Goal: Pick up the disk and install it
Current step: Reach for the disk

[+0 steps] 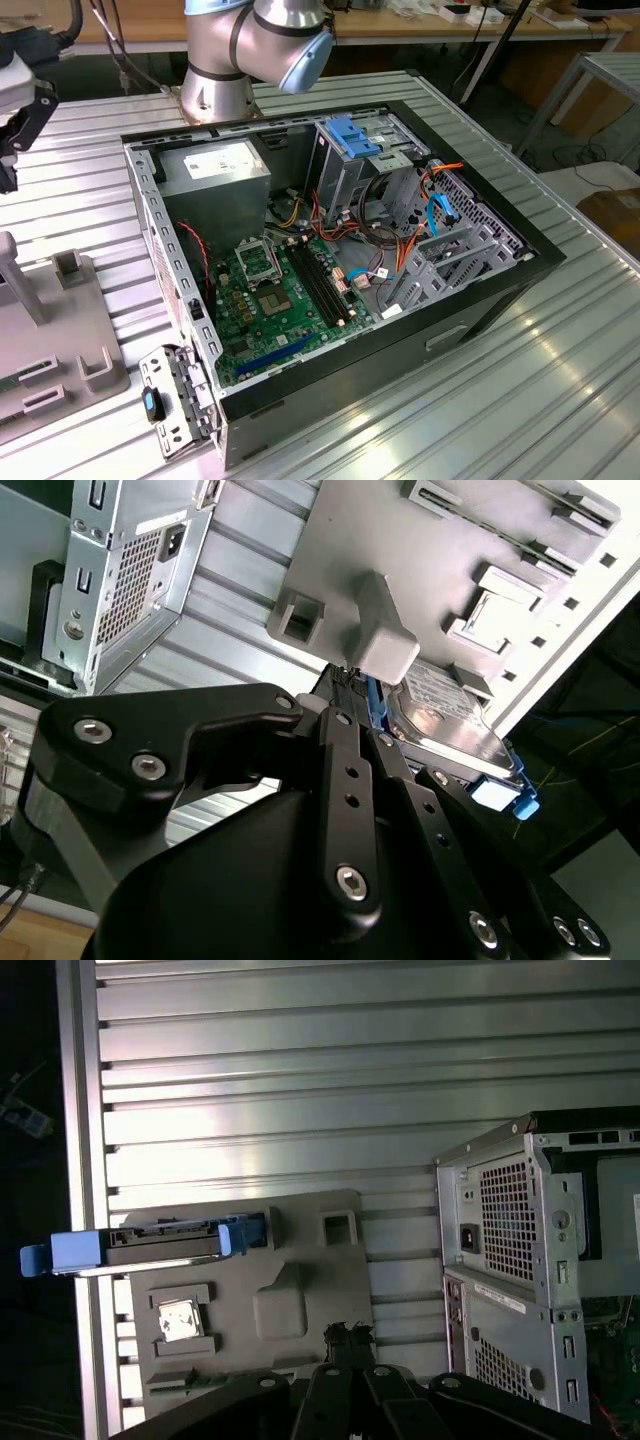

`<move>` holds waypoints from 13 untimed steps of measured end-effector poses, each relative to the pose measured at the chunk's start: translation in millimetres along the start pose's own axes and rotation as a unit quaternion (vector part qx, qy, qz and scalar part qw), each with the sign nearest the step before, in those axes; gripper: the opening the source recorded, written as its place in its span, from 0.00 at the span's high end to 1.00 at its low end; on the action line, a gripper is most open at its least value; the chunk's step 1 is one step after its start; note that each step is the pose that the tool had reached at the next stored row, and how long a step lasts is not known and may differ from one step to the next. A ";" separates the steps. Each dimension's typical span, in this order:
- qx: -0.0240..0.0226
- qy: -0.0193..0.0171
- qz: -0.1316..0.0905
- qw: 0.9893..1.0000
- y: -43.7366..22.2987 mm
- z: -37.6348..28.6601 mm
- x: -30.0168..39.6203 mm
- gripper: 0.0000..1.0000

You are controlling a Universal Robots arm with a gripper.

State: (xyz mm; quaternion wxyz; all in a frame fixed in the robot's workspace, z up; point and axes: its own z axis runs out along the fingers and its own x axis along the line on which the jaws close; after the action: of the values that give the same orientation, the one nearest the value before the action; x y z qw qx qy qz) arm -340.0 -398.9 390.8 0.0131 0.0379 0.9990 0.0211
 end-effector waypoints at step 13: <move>0.000 0.000 0.000 1.000 -2.3 -0.5 29.5 0.89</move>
State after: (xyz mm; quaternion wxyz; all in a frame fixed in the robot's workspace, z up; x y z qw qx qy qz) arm -369.5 -398.9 390.5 0.0131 0.0379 0.9990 0.0212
